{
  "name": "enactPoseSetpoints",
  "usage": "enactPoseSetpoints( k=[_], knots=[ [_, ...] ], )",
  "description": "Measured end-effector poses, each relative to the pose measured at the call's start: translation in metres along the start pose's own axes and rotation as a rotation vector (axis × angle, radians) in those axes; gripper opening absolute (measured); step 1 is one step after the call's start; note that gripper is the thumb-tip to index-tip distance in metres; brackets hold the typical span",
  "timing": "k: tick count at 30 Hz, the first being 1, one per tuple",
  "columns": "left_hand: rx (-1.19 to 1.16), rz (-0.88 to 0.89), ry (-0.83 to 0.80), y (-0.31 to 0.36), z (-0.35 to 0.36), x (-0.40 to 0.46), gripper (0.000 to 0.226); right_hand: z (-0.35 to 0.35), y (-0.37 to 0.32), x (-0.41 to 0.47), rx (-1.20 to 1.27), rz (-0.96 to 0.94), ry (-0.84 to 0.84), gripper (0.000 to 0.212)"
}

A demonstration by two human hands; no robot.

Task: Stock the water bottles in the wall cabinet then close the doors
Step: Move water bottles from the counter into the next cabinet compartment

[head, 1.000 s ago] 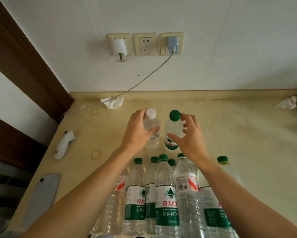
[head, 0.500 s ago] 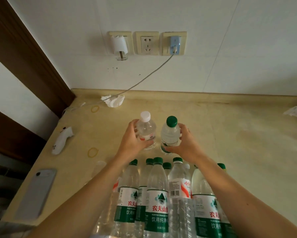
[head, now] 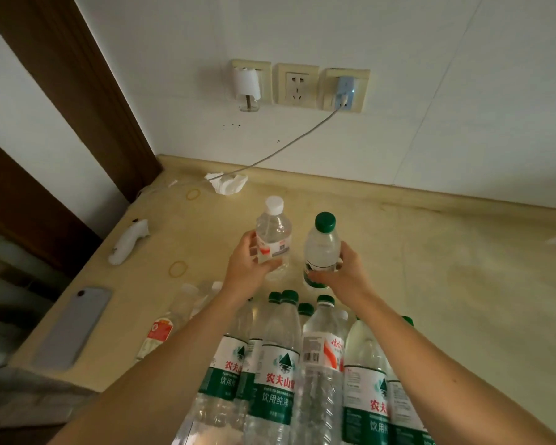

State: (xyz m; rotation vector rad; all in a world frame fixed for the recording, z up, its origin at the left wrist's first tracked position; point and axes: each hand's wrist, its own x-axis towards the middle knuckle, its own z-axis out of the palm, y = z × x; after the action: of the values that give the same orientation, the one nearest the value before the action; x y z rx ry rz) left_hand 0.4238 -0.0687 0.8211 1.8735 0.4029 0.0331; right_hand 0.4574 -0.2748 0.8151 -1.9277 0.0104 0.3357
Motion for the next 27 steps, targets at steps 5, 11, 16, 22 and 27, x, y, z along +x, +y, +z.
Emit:
enactPoseSetpoints(
  k=[5,11,16,22,27],
  knots=[
    [-0.049,0.143,-0.028,0.036,-0.018,-0.014,0.070,-0.023,-0.035,-0.040,0.013,-0.112,0.158,0.066],
    [-0.208,0.366,-0.054,0.109,-0.043,-0.057,0.065,-0.044,-0.107,-0.108,0.067,-0.244,0.341,0.078],
    [-0.294,0.533,-0.091,0.185,-0.072,-0.102,0.062,-0.059,-0.174,-0.174,0.166,-0.386,0.423,0.056],
    [-0.432,0.777,-0.119,0.303,-0.103,-0.159,0.047,-0.094,-0.262,-0.245,0.259,-0.599,0.533,0.042],
    [-0.397,1.005,-0.109,0.392,-0.133,-0.196,0.052,-0.135,-0.337,-0.280,0.332,-0.767,0.623,0.047]
  ],
)
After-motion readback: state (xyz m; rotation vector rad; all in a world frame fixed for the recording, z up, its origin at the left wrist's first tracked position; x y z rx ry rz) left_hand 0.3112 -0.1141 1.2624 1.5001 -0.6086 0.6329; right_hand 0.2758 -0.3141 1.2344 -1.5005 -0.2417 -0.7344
